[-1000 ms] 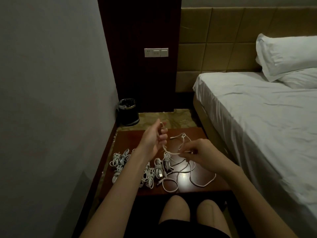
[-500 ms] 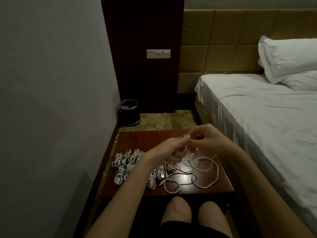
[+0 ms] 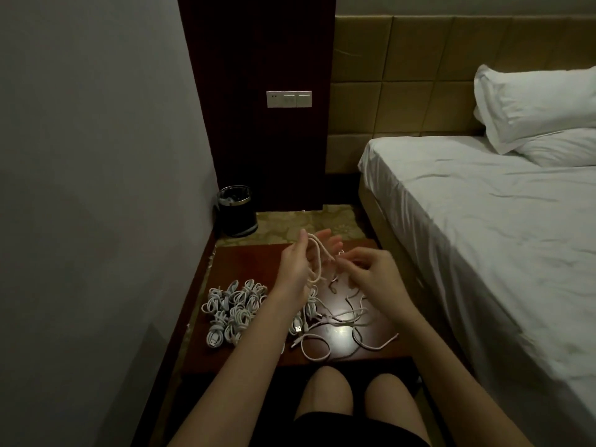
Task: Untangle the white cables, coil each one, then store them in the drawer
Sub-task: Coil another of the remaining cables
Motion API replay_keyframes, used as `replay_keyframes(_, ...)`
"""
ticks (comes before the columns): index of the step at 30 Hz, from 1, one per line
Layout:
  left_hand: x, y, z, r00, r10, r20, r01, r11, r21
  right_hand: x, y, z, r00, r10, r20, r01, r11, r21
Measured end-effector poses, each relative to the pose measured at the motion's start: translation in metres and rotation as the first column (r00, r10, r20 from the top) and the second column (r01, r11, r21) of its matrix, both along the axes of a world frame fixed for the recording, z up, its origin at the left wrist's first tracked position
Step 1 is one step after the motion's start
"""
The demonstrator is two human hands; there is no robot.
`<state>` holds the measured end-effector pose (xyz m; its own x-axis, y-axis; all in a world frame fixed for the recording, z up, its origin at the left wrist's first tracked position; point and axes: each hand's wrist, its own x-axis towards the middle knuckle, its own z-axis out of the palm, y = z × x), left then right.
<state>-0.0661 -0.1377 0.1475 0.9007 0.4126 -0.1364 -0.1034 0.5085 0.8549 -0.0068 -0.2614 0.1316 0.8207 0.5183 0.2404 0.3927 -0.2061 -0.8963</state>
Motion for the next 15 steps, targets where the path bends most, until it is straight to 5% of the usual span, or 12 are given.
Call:
replay_keyframes(2, 0.002, -0.004, 0.004, 1.000, 0.019, 0.007, -0.019, 0.999, -0.043, -0.004, 0.006, -0.009, 0.999, 0.042, -0.005, -0.042, 0.998, -0.047)
replay_keyframes(6, 0.002, 0.008, 0.006, 0.989, 0.138, 0.043, -0.131, 0.981, -0.146, -0.009, 0.000, -0.008, 0.976, 0.137, -0.169, -0.119, 0.987, 0.108)
replay_keyframes(9, -0.004, 0.025, 0.010, 0.988, 0.142, 0.053, -0.130, 0.974, -0.185, -0.007, -0.016, -0.004, 0.963, 0.252, -0.095, -0.253, 0.968, 0.003)
replay_keyframes(15, -0.004, 0.004, 0.008, 0.995, -0.076, -0.068, 0.090, 0.965, 0.245, -0.013, -0.008, 0.027, 0.883, 0.395, 0.255, -0.289, 0.884, -0.367)
